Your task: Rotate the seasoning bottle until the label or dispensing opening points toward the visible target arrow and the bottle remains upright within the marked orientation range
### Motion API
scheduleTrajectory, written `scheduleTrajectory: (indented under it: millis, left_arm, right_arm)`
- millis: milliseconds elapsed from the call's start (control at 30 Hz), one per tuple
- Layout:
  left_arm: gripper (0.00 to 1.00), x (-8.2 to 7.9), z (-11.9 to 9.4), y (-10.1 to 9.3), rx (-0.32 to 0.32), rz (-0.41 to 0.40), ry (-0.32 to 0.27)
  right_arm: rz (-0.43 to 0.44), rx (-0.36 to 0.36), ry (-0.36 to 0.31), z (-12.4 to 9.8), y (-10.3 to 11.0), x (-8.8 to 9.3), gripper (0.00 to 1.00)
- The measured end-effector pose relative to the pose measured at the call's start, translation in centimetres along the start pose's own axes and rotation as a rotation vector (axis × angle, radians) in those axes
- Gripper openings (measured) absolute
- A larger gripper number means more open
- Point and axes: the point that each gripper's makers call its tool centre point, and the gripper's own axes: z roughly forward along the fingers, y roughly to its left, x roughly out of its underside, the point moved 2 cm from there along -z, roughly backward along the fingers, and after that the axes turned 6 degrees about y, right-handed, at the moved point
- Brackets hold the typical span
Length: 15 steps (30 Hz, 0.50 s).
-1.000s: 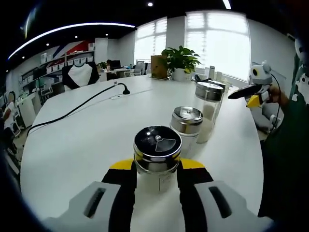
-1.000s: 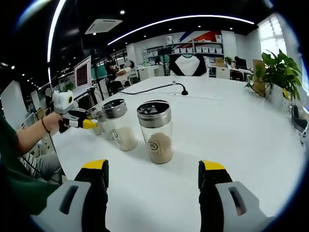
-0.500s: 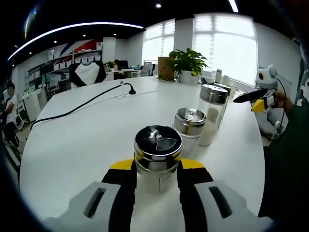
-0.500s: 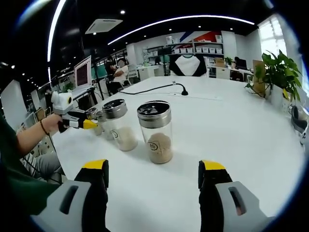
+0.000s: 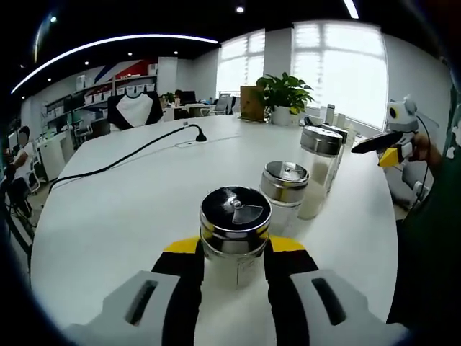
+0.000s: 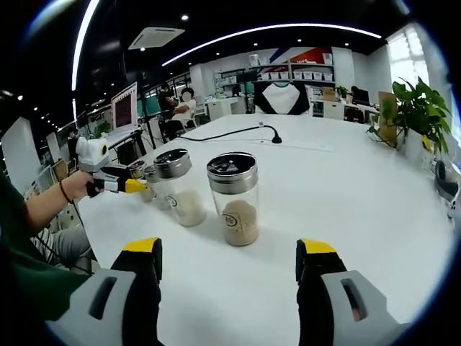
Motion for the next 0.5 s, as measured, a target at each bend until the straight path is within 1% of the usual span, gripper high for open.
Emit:
scheduleTrajectory:
  millis: [33, 67, 133, 167, 200, 267, 400, 500]
  left_arm:
    - [0.35, 0.0, 0.0, 0.0, -0.003, 0.011, 0.001]
    - [0.35, 0.1, 0.0, 0.0, -0.012, 0.039, 0.006]
    - [0.37, 0.2, -0.2, 0.0, -0.021, 0.031, 0.006]
    - [0.42, 0.1, -0.2, 0.1, -0.028, 0.019, -0.001]
    - [0.49, 0.0, -0.5, 0.3, -0.045, 0.008, -0.014]
    - [0.55, -0.1, -0.9, 0.3, -0.053, 0.01, -0.017]
    - [0.6, -0.3, -1.7, 0.3, -0.077, -0.014, -0.022]
    - [0.6, -0.6, -2.4, -0.1, -0.093, -0.017, -0.037]
  right_arm:
    - [-0.001, 0.001, 0.002, 0.0, 0.0, 0.0, 0.77]
    - [-0.001, 0.001, 0.002, 0.0, 0.0, 0.0, 0.77]
    - [-0.002, 0.001, 0.001, 0.0, 0.0, 0.0, 0.77]
    - [-0.002, 0.001, 0.002, 0.0, 0.0, 0.0, 0.77]
    - [-0.002, 0.002, 0.004, 0.0, 0.0, 0.0, 0.77]
    - [-0.001, 0.001, 0.005, 0.1, 0.0, 0.1, 0.77]
    - [-0.003, 0.0, 0.006, 0.1, 0.1, 0.1, 0.77]
    - [0.0, 0.001, 0.004, 0.1, 0.1, 0.0, 0.77]
